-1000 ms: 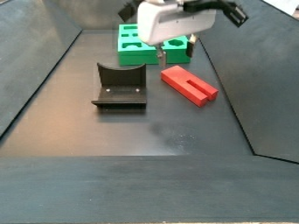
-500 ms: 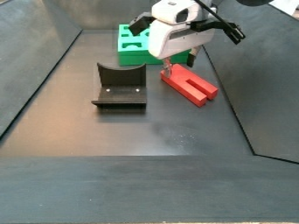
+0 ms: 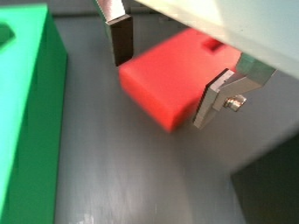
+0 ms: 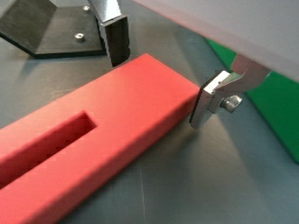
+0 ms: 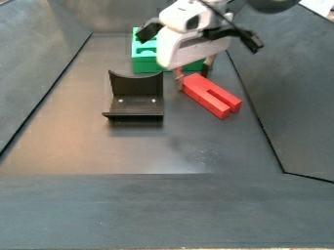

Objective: Pick up the double-square object. Move up. Place the double-square object on the fixture. Regrasp the double-square object. Move to above the board. Insert the double-square object.
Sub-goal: Pick up the double-square object.

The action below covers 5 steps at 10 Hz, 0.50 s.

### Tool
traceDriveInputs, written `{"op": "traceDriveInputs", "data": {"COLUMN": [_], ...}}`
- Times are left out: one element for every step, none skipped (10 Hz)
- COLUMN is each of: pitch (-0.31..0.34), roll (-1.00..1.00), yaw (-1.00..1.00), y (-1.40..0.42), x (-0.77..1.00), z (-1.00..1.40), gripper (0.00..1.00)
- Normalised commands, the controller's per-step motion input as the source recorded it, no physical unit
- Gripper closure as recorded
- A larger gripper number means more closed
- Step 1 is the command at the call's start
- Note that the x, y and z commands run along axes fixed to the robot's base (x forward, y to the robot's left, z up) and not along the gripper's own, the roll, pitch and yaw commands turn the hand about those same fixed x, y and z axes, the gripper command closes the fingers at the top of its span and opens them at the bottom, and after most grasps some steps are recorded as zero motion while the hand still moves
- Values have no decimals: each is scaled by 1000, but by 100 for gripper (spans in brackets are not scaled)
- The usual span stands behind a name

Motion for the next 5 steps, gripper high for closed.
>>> {"op": "traceDriveInputs", "data": {"pitch": [0, -190, 0, 0, 0], "roll": [-69, -90, 4, 0, 0], "yaw": [0, 0, 0, 0, 0], "y": [34, 183, 0, 0, 0], "x": [434, -14, 0, 0, 0], "z": [-454, -754, 0, 0, 0], "gripper": [0, 0, 0, 0, 100]}}
